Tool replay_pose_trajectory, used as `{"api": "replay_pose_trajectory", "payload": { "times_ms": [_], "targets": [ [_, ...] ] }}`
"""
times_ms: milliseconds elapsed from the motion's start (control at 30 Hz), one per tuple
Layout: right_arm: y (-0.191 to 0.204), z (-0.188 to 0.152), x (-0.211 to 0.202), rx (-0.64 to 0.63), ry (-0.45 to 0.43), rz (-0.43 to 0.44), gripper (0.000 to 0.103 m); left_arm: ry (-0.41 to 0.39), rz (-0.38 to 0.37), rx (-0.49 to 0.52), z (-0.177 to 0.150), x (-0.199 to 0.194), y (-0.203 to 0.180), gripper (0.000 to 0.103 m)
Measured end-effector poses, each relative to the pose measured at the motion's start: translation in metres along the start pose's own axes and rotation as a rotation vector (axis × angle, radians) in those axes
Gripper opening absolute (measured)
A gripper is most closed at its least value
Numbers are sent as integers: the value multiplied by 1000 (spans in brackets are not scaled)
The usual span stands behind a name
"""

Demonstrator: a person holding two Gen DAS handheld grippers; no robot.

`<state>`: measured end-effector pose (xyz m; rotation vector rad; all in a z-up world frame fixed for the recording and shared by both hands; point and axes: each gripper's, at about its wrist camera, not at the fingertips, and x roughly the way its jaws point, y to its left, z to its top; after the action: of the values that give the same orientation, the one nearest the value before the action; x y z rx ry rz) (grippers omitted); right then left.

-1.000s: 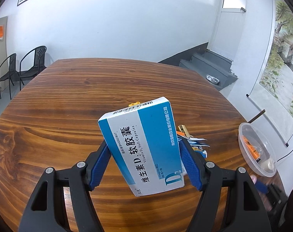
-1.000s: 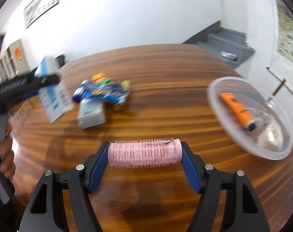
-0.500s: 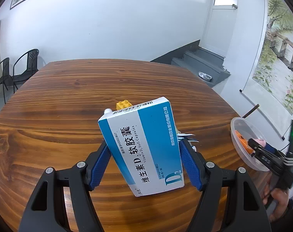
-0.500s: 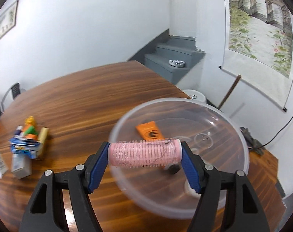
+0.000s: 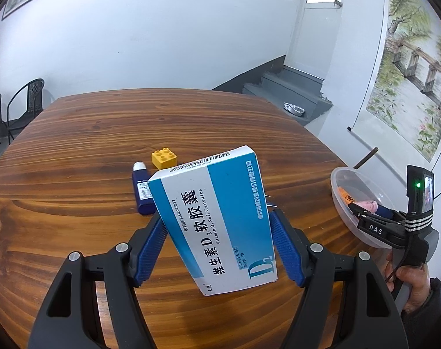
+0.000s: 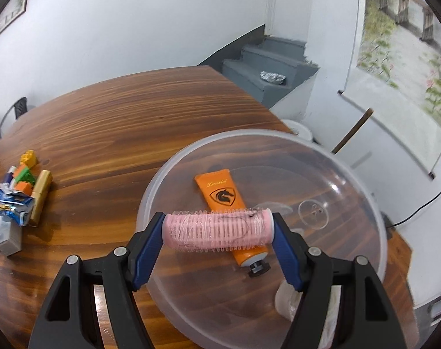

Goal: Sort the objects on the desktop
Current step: 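Lower the pink roller into the bowl and open the right tool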

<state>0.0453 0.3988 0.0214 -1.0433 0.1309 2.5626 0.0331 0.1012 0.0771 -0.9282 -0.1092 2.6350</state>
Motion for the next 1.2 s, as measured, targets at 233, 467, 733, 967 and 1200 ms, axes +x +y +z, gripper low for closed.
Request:
{"api": "replay_pose_trajectory", "payload": {
  "times_ms": [233,467,733,967,1200],
  "targets": [
    [-1,-10,-7,5,10,57,74,4,-1,19,-2,3,-8,74],
    [-2,-19,-15,12,-7,108,74,21,-8,57,-1,10,-32,74],
    [-9,-19,-25,38,-49,148,75,33,-112,129,26,23,-85,74],
    [-40,-18,-52,168,-198,85,75,74,-197,172,38,59,-134,74],
    [-65,-12,-53,279,-219,14,75,102,-273,178,43,79,-170,74]
  ]
}}
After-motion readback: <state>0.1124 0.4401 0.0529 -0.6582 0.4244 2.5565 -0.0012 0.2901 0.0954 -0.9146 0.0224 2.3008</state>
